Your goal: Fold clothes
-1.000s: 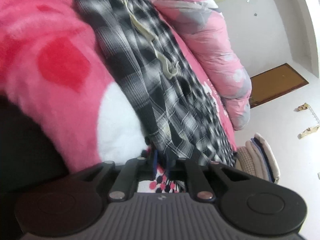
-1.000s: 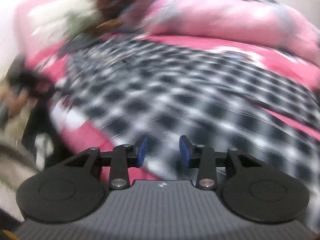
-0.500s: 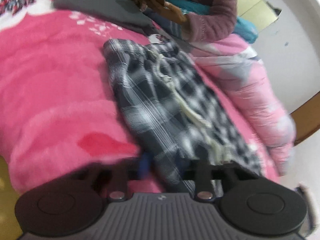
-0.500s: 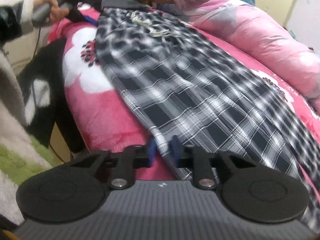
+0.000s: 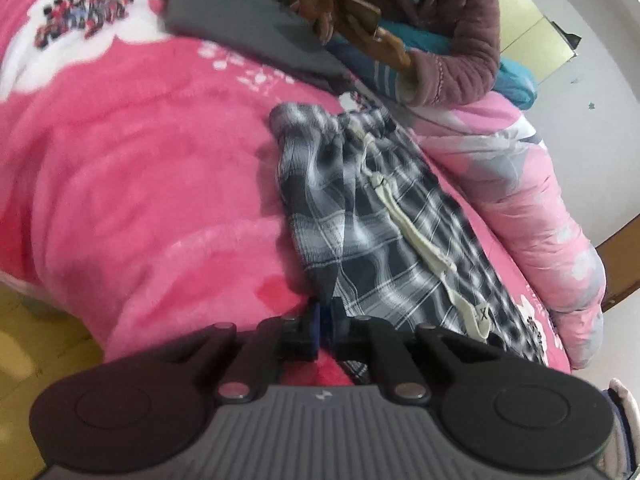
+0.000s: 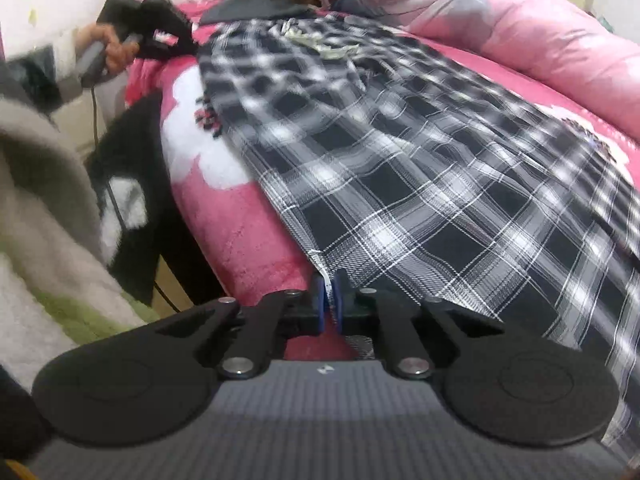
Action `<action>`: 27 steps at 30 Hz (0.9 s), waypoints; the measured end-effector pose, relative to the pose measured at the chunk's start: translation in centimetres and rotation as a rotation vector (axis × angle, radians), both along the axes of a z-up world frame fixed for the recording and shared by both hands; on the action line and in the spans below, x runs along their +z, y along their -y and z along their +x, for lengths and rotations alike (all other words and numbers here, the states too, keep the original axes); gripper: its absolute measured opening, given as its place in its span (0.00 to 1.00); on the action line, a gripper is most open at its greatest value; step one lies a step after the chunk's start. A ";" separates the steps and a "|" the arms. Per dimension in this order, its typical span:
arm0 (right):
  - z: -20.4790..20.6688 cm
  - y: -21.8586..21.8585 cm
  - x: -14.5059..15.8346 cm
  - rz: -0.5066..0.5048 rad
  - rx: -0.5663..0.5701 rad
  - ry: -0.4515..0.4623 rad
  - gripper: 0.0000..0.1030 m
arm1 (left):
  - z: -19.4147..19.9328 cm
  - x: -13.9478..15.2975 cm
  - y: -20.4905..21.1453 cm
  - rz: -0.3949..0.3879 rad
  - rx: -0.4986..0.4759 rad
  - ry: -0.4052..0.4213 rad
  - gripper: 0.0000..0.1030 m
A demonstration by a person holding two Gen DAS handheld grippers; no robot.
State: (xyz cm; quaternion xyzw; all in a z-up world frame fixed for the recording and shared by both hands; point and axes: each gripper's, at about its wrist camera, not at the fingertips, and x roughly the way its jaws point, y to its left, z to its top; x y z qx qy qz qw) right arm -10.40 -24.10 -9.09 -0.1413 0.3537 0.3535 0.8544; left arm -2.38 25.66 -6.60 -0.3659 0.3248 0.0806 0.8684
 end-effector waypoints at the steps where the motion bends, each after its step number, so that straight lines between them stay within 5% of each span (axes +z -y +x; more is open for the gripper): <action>1: -0.1 0.4 0.2 0.026 -0.001 -0.019 0.19 | -0.2 0.2 -0.1 0.003 0.007 0.002 0.14; 5: 0.0 3.9 2.5 0.201 -0.019 -0.071 0.24 | -1.7 2.1 0.1 0.103 0.096 0.050 0.32; 9: 3.2 7.4 5.4 0.344 -0.125 0.014 0.32 | -1.4 3.8 1.8 0.178 0.051 0.121 0.33; 13: 9.3 6.7 6.2 0.301 -0.200 0.092 0.33 | 1.6 3.3 7.1 0.219 -0.197 0.114 0.39; 17: 15.5 2.0 4.5 0.250 -0.123 0.062 0.33 | 4.3 1.2 12.7 0.290 -0.404 0.058 0.39; 21: 19.2 -3.6 2.5 0.118 -0.015 0.066 0.33 | 5.4 -0.6 14.4 0.389 -0.449 0.029 0.37; 25: 21.1 -5.9 0.7 0.048 0.038 0.011 0.32 | 5.6 -1.4 13.6 0.384 -0.471 0.053 0.34; 27: 20.7 -6.0 0.2 0.041 0.052 -0.004 0.21 | 5.7 -1.5 13.1 0.374 -0.479 0.067 0.32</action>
